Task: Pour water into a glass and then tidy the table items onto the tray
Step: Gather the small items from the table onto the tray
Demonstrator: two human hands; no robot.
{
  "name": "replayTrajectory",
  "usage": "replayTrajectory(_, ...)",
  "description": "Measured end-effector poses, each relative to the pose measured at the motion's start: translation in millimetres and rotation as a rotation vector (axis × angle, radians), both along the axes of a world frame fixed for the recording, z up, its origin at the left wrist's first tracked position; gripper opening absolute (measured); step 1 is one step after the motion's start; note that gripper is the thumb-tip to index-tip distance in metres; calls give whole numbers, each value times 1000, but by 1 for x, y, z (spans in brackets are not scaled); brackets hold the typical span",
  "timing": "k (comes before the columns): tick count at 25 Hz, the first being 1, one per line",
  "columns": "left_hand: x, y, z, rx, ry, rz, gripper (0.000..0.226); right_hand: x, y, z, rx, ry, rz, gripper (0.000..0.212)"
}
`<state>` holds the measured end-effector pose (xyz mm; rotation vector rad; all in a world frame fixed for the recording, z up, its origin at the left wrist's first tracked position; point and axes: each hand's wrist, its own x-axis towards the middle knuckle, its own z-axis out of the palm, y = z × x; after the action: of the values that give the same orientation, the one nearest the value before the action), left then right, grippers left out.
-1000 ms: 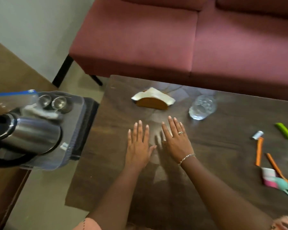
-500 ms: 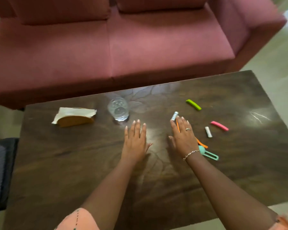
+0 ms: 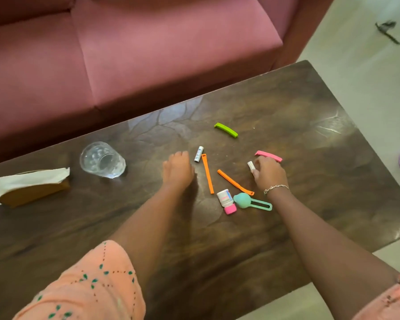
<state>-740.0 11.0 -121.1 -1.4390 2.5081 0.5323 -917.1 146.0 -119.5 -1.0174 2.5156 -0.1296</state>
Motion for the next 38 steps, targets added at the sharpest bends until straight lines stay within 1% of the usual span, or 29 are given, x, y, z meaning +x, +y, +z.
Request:
replayTrajectory(5,-43,-15,-23,69,66,171,18,-6,-18,-26,52,-48,-48,32)
replayTrajectory(11,-55,-14,-37,115,48,303,15,0,-29,-38,77,-31,-16,21)
replayTrajectory(13,-52,-17,-32,132,77,343,16,0,-32,-35,28,-51,-34,20)
replayTrajectory(15,-43,-11,-29,191,141,453,19,-1,-33,-32,-48,-126,-88,20)
replayTrajectory(18,-26,1,-23,283,311,666,9,-3,-36,-22,-178,-218,-135,20)
replayTrajectory(20,70,-7,-2,334,486,867,24,80,-60,15,-252,-252,-39,19)
replayTrajectory(22,71,4,-8,319,524,845,28,82,-64,25,-335,-265,-73,19)
replayTrajectory(23,72,9,-4,344,538,850,27,83,-63,24,-337,-262,-70,18)
replayTrajectory(25,73,16,1,356,557,859,23,89,-60,23,-328,-248,-61,16)
replayTrajectory(27,101,13,9,345,550,876,14,118,-67,28,-330,-259,-14,15)
replayTrajectory(29,152,7,18,320,564,912,14,169,-80,35,-333,-289,41,15)
replayTrajectory(31,194,3,27,308,558,924,22,210,-89,38,-323,-301,81,14)
replayTrajectory(32,220,1,33,295,545,940,22,234,-94,39,-317,-305,108,13)
replayTrajectory(36,327,-5,49,190,514,1057,2,336,-118,44,-288,-375,210,11)
replayTrajectory(38,379,-7,49,152,510,1117,11,387,-131,48,-261,-416,294,12)
